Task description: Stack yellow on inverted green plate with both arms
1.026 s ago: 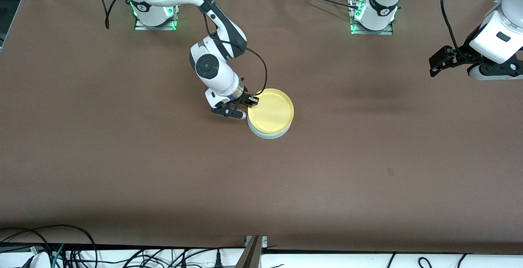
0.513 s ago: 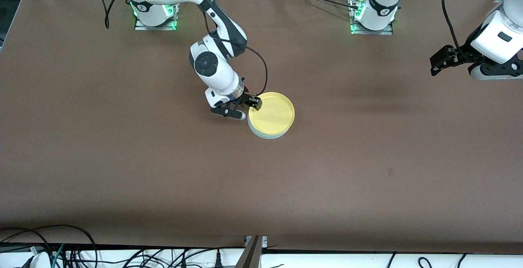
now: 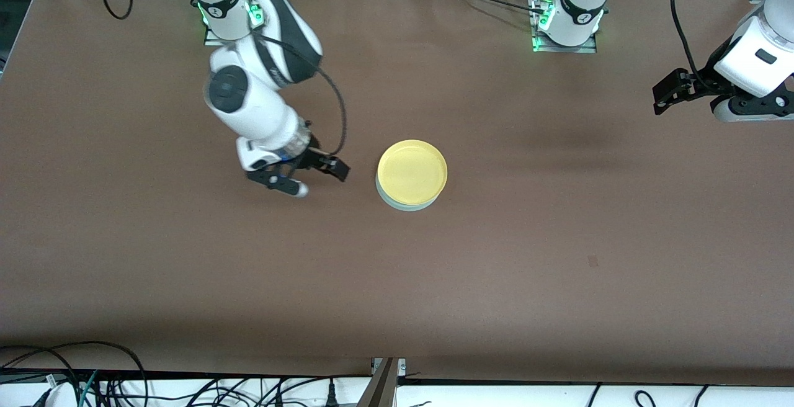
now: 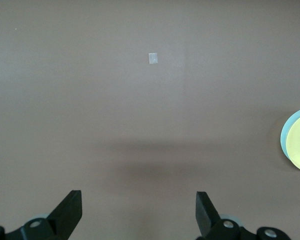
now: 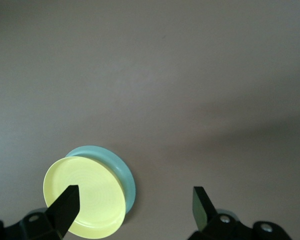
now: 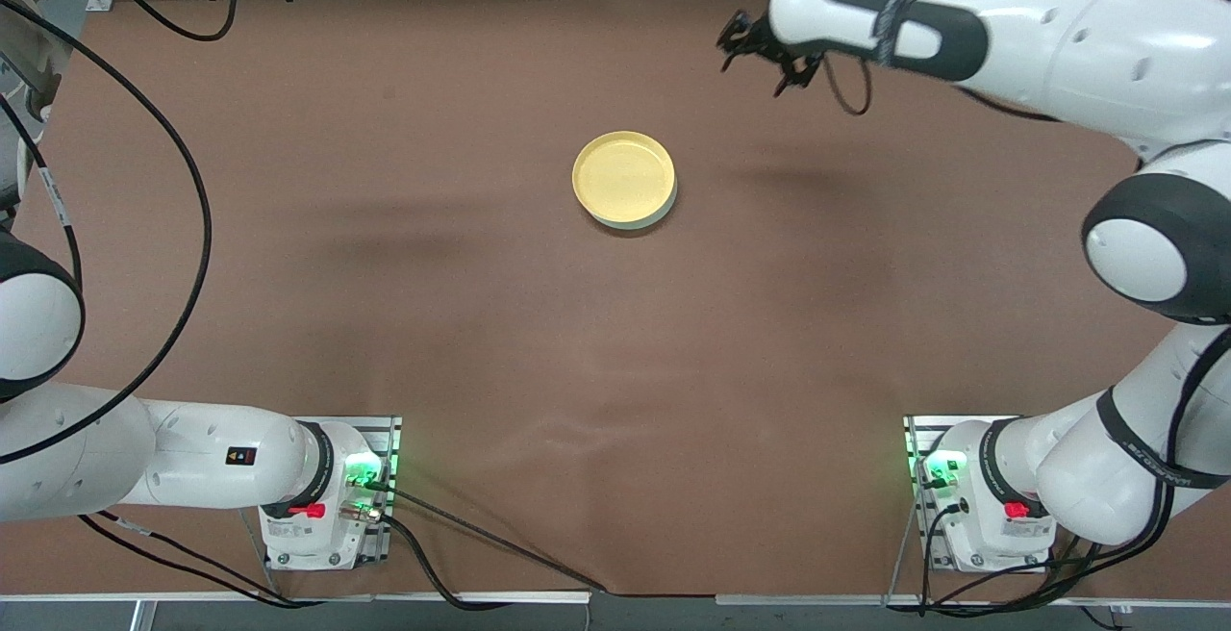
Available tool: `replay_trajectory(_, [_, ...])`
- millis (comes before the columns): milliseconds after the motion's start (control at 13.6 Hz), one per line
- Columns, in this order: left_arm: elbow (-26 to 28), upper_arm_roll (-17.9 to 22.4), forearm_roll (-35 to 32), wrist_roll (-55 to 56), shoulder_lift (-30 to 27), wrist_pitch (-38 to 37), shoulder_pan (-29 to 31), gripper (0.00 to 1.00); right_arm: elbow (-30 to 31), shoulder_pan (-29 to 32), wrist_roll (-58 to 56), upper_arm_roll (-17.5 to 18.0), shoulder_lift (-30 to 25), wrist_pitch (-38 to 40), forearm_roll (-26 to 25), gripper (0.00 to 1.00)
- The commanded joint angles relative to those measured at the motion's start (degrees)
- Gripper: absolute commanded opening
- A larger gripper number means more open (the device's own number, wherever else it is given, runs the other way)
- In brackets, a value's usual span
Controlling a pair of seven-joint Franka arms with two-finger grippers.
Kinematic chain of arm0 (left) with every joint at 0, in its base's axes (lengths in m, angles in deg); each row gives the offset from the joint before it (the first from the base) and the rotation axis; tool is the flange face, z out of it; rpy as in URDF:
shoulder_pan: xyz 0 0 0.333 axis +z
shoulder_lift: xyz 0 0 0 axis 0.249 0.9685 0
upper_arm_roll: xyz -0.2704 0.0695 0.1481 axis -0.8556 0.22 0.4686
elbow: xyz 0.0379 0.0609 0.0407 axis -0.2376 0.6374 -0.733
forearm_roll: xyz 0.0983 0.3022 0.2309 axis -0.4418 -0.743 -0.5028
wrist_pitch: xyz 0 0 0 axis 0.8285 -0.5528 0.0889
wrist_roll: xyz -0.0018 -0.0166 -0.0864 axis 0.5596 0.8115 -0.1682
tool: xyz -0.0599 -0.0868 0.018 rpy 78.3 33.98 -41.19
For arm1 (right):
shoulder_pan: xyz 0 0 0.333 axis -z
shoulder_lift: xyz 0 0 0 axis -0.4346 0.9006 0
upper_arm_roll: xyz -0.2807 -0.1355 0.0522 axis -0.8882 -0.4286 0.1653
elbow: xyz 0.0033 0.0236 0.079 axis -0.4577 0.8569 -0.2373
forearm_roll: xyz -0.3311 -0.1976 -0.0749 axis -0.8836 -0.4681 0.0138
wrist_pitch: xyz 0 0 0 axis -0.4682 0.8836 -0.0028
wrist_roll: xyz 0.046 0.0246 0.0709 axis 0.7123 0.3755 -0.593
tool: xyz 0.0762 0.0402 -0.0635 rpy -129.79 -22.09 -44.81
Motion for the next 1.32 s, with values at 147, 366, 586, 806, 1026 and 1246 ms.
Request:
replay_trajectory(147, [-2.07,0.50,0.06,-1.19,0.85,-1.49,0.95,1.00,1.14,-0.54,-14.32,-10.76,-13.80,18.18,-0.05,1.00])
replay_trajectory(366, [-2.16,0.50,0.06,-1.20,0.94,-1.14,1.48,1.00,1.05,0.69,-25.33,-16.32,-19.26,27.00,-5.21,1.00])
replay_trajectory(586, [-2.51,0.50,0.14,-1.28,1.03,-1.14,1.56,1.00,-0.17,9.36,-30.09,-10.39,-20.86,31.67,-9.88,1.00])
replay_trajectory(806, [-2.51,0.24,0.14,-1.20,1.03,-1.23,1.48,1.00,-4.21,18.53,-35.80,-2.36,-20.25,33.09,-11.91,1.00])
replay_trajectory(1026, [-2.51,0.41,0.14,-1.20,1.03,-1.32,1.57,1.00,-5.44,18.27,-35.91,-1.92,-19.90,33.09,-13.85,1.00])
replay_trajectory(1246, [-2.51,0.41,0.14,-1.28,1.03,-1.32,1.65,1.00,-6.15,18.27,-35.99,-1.74,-19.37,33.17,-14.55,1.00])
